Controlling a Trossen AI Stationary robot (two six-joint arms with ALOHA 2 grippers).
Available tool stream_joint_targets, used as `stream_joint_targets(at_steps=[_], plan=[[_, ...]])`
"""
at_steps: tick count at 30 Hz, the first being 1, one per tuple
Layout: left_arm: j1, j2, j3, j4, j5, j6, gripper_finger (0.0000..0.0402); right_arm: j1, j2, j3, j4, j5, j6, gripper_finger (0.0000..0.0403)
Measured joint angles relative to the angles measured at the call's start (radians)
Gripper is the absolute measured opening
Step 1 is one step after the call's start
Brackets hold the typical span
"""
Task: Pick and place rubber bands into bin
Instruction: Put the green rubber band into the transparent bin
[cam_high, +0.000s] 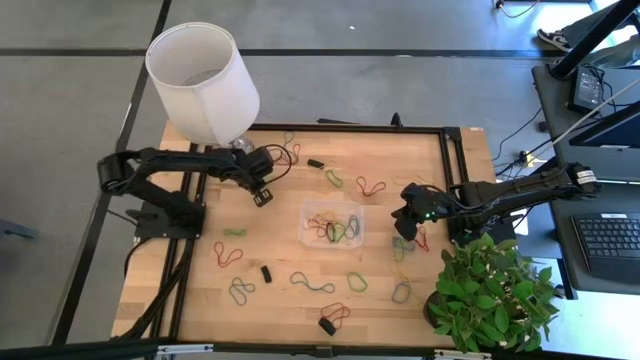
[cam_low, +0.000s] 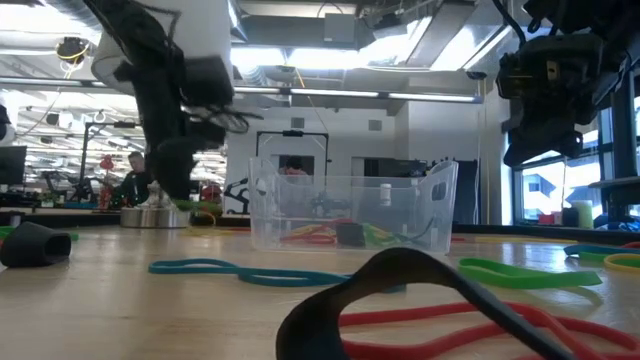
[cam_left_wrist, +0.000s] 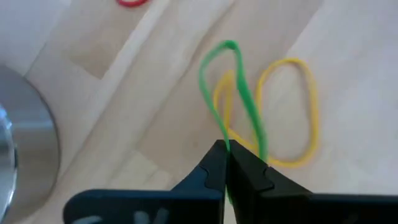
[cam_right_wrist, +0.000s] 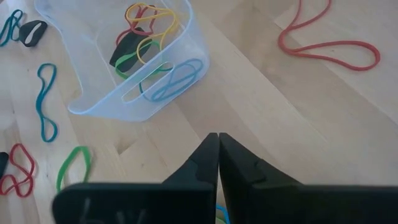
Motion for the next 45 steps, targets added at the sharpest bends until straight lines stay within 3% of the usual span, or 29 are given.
stream_joint_targets(at_steps=[7,15,23,38,45], plan=[[-0.144,-0.141,0.032,-0.066,-0.068,-0.119,0.0002,0.0,0.0,0.0,0.003,0.0,-0.021,0.0016],[-0.311,-0.119,0.2,-0.194,-0.219,-0.17,0.0002,0.0,0.0,0.0,0.006,0.0,-0.063,0.0016],[-0.321,-0.054,0.208,-0.272,-0.221,-0.283,0.0003,0.0,0.0,0.0,0.012,-0.001,-0.097,0.0017],[-0.32,-0.02,0.208,-0.268,-0.2,-0.248,0.0049,0.0,0.0,0.0,0.025,-0.002,-0.103,0.0017],[-0.32,-0.02,0.208,-0.267,-0.199,-0.209,0.0005,0.0,0.0,0.0,0.047,-0.001,-0.105,0.0017]])
